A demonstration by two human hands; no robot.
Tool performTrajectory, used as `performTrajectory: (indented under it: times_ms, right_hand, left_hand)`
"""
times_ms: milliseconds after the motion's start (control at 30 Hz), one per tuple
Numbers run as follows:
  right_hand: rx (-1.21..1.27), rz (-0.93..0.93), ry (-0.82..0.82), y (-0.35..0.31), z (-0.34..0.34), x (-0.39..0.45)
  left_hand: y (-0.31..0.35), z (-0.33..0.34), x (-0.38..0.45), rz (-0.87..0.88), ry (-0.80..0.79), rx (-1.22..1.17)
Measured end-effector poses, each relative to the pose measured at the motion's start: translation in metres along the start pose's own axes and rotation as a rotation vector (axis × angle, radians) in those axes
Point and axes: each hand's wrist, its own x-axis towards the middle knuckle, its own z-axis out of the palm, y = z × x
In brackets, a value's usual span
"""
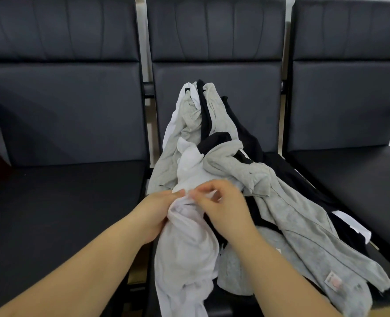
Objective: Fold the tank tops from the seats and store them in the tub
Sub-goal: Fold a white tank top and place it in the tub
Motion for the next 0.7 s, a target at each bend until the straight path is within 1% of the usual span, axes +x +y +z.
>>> performTrajectory:
  times_ms: [33, 67, 100, 133, 200, 233, 267, 300, 367, 400, 433, 467, 500, 567, 600, 633, 700]
  right_hand:
    - [-0.172, -0.045, 0.156, 0.008, -0.003, 0.008]
    - [-0.318, -0.082, 0.259, 0.018, -0.006, 0.016]
    - [-0.434, -0.092, 0.293, 0.027, -0.010, 0.024]
    - [-0.530, -0.056, 0.266, 0.035, -0.014, 0.032]
    - [-0.651, 0.055, 0.159, 0.048, -0.019, 0.045]
    - [-0.649, 0.084, 0.123, 0.053, -0.021, 0.049]
    - [-0.575, 0.079, 0.122, 0.055, -0.024, 0.052]
    - [-0.423, 0.069, 0.174, 0.057, -0.027, 0.056]
    - [-0.094, 0.053, 0.394, 0.052, -0.038, 0.057]
    - [-0.015, 0.062, 0.499, 0.052, -0.045, 0.057]
    - [-0.004, 0.102, 0.535, 0.054, -0.050, 0.056]
    - [-0.024, 0.159, 0.494, 0.053, -0.054, 0.054]
    - [-0.047, 0.198, 0.396, 0.056, -0.056, 0.053]
    - [-0.116, 0.242, 0.178, 0.056, -0.052, 0.050]
    - [-0.140, 0.253, 0.131, 0.053, -0.048, 0.048]
    - [-0.155, 0.249, 0.124, 0.050, -0.044, 0.047]
    - [-0.217, 0.213, 0.165, 0.049, -0.037, 0.048]
  left_hand:
    - [-0.002, -0.004, 0.000, 0.003, -0.015, 0.002]
    - [-0.005, -0.007, 0.000, 0.004, -0.045, 0.023]
    - [-0.008, -0.011, -0.001, -0.006, -0.083, 0.052]
    - [-0.012, -0.014, -0.003, -0.022, -0.128, 0.092]
    - [-0.017, -0.020, -0.006, -0.059, -0.206, 0.176]
    - [-0.019, -0.023, -0.008, -0.072, -0.230, 0.214]
    - [-0.019, -0.025, -0.009, -0.082, -0.238, 0.244]
    - [-0.019, -0.028, -0.010, -0.089, -0.244, 0.260]
    - [-0.016, -0.032, -0.013, -0.108, -0.274, 0.272]
    - [-0.015, -0.034, -0.013, -0.122, -0.286, 0.277]
    - [-0.014, -0.035, -0.013, -0.137, -0.284, 0.275]
    - [-0.013, -0.034, -0.014, -0.149, -0.264, 0.272]
    - [-0.012, -0.031, -0.012, -0.156, -0.218, 0.264]
    - [-0.013, -0.024, -0.004, -0.174, -0.042, 0.267]
    - [-0.014, -0.021, 0.002, -0.180, 0.054, 0.289]
    - [-0.014, -0.017, 0.008, -0.169, 0.118, 0.320]
    - [-0.012, -0.010, 0.018, -0.077, 0.156, 0.395]
